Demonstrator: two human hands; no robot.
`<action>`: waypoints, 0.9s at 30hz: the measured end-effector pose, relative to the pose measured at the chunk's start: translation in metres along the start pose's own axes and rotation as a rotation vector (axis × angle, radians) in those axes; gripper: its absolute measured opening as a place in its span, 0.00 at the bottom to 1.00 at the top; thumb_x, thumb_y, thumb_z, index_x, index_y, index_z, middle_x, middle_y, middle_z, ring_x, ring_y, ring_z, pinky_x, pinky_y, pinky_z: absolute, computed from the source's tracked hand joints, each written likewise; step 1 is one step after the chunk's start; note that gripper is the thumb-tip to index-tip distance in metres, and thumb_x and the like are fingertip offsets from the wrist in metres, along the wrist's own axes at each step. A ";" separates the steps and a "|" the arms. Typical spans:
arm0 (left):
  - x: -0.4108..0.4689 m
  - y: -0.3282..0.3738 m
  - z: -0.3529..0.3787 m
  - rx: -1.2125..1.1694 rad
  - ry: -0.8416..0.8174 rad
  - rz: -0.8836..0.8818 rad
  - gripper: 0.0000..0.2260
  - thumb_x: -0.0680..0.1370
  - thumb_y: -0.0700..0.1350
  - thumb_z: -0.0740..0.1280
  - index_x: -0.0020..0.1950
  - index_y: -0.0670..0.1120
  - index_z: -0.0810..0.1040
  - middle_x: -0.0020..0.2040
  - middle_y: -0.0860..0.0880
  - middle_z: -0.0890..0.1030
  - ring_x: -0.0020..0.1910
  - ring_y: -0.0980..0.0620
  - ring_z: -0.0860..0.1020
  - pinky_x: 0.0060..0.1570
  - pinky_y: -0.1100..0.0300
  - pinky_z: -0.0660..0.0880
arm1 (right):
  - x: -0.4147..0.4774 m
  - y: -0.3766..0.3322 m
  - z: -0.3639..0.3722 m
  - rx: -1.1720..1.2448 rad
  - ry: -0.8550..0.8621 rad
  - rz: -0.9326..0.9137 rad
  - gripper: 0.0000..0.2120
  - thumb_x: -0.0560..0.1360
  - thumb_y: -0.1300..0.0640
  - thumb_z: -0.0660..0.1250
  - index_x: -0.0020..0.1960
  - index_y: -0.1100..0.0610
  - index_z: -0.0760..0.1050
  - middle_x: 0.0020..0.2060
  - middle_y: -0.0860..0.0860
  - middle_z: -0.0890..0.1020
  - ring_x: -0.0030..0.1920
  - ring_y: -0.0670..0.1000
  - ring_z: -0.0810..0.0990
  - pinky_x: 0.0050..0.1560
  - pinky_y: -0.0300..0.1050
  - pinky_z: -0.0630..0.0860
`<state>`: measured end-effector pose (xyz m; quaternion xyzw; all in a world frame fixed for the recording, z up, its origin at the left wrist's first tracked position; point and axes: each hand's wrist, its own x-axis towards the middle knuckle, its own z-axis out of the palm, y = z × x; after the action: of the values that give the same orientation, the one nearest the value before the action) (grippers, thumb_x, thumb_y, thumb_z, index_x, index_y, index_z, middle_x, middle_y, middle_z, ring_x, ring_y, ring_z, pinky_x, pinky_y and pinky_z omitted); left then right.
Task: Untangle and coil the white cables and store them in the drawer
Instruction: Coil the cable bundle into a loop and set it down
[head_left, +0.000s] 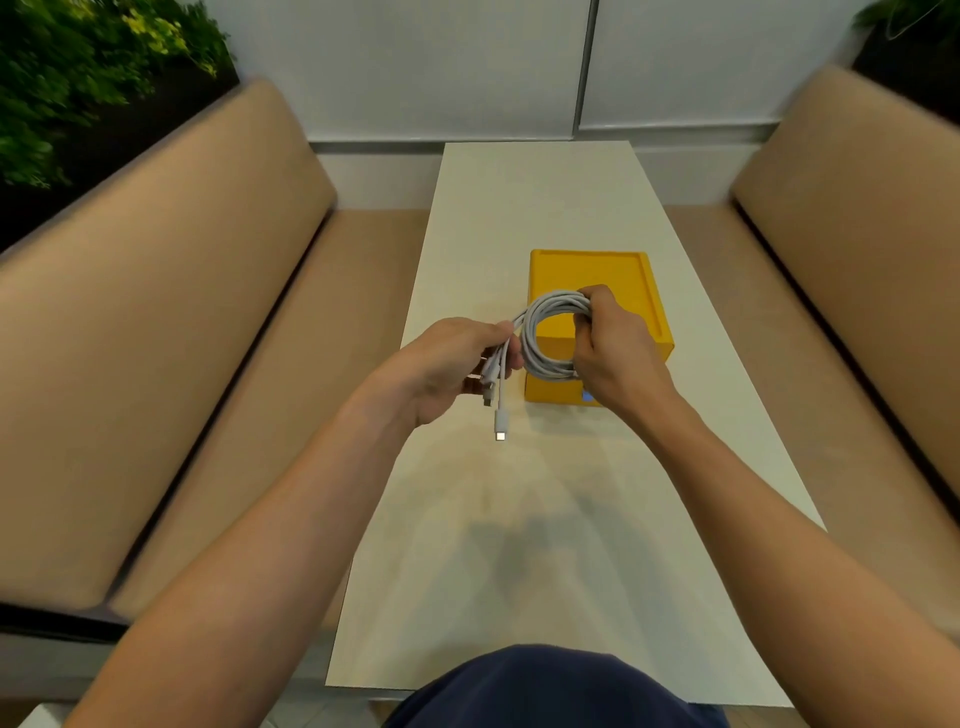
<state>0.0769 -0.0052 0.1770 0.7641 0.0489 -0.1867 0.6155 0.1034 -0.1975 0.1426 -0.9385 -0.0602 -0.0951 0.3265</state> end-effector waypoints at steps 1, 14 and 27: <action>-0.001 0.001 -0.002 0.065 0.006 0.016 0.16 0.85 0.47 0.63 0.41 0.45 0.82 0.42 0.50 0.80 0.43 0.49 0.73 0.44 0.54 0.70 | 0.000 -0.001 -0.001 -0.014 0.003 0.003 0.11 0.86 0.59 0.55 0.66 0.58 0.69 0.45 0.55 0.78 0.42 0.59 0.76 0.38 0.48 0.66; -0.004 0.006 -0.005 -0.244 -0.103 -0.059 0.03 0.78 0.38 0.73 0.49 0.38 0.84 0.39 0.45 0.86 0.35 0.51 0.84 0.42 0.62 0.83 | -0.002 -0.006 0.004 -0.096 0.004 0.006 0.12 0.85 0.63 0.56 0.67 0.58 0.68 0.47 0.53 0.76 0.43 0.57 0.75 0.39 0.48 0.67; -0.002 -0.003 0.011 -0.590 0.069 0.132 0.04 0.77 0.33 0.72 0.49 0.40 0.84 0.44 0.46 0.86 0.42 0.53 0.85 0.47 0.63 0.82 | -0.002 -0.016 -0.001 -0.044 -0.045 -0.026 0.11 0.84 0.62 0.55 0.64 0.58 0.69 0.48 0.55 0.77 0.46 0.60 0.77 0.41 0.55 0.75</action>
<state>0.0711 -0.0149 0.1727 0.5598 0.0722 -0.0982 0.8196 0.0982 -0.1857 0.1530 -0.9465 -0.0776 -0.0795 0.3029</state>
